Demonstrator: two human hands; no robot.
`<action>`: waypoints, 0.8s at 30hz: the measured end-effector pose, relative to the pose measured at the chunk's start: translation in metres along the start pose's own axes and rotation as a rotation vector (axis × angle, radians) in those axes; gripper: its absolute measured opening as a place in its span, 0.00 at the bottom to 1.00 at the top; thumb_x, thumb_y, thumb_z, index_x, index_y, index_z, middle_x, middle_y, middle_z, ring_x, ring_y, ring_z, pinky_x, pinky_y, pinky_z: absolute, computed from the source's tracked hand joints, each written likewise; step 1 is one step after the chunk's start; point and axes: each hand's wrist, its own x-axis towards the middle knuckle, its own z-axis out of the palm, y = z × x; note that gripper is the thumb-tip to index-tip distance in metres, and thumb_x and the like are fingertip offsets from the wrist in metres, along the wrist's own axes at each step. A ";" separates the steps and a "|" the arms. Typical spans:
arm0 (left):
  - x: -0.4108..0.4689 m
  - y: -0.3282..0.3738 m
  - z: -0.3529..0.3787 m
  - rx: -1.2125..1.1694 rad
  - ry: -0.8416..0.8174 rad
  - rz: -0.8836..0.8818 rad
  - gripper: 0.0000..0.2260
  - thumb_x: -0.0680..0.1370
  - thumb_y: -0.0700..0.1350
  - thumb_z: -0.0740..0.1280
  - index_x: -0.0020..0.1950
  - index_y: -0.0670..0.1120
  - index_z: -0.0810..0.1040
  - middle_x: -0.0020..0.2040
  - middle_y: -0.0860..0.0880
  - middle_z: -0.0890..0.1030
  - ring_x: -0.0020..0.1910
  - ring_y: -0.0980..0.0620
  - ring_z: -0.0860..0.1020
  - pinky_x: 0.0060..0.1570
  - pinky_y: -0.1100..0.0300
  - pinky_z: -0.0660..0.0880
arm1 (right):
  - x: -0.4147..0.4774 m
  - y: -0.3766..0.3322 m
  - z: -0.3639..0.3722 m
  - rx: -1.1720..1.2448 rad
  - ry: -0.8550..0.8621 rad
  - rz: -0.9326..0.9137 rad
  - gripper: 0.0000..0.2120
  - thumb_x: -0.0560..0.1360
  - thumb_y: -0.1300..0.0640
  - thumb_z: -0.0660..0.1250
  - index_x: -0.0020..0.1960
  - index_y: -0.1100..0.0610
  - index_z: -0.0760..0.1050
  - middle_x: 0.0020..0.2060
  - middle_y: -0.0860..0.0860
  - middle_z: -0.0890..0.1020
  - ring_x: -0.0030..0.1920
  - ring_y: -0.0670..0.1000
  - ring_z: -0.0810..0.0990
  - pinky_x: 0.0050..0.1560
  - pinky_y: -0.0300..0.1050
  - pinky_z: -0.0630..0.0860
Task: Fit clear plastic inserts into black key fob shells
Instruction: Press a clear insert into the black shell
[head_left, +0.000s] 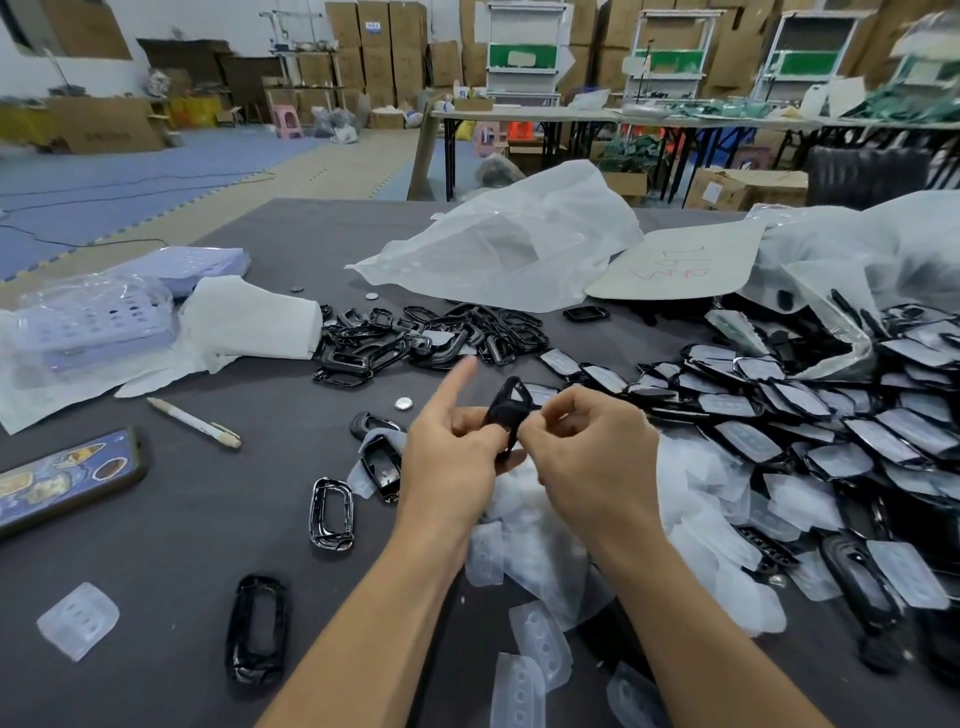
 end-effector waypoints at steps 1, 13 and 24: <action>0.000 0.000 0.000 0.051 0.011 -0.005 0.29 0.70 0.34 0.67 0.63 0.61 0.83 0.43 0.51 0.87 0.46 0.50 0.87 0.48 0.54 0.84 | 0.000 0.000 -0.001 -0.064 -0.026 -0.044 0.07 0.69 0.54 0.75 0.33 0.52 0.79 0.26 0.44 0.81 0.29 0.44 0.80 0.32 0.35 0.73; 0.001 0.004 -0.010 0.111 0.036 -0.015 0.09 0.74 0.35 0.76 0.44 0.50 0.89 0.42 0.46 0.89 0.42 0.48 0.88 0.47 0.52 0.85 | 0.005 0.004 0.002 -0.025 -0.115 0.032 0.13 0.73 0.58 0.71 0.30 0.53 0.79 0.24 0.44 0.78 0.27 0.45 0.74 0.31 0.37 0.67; -0.007 0.006 0.005 0.041 -0.093 -0.066 0.12 0.82 0.34 0.66 0.50 0.46 0.88 0.45 0.44 0.89 0.43 0.52 0.86 0.42 0.61 0.84 | 0.004 0.004 0.003 -0.240 -0.094 -0.115 0.15 0.75 0.56 0.67 0.30 0.54 0.71 0.23 0.46 0.74 0.30 0.50 0.74 0.34 0.45 0.66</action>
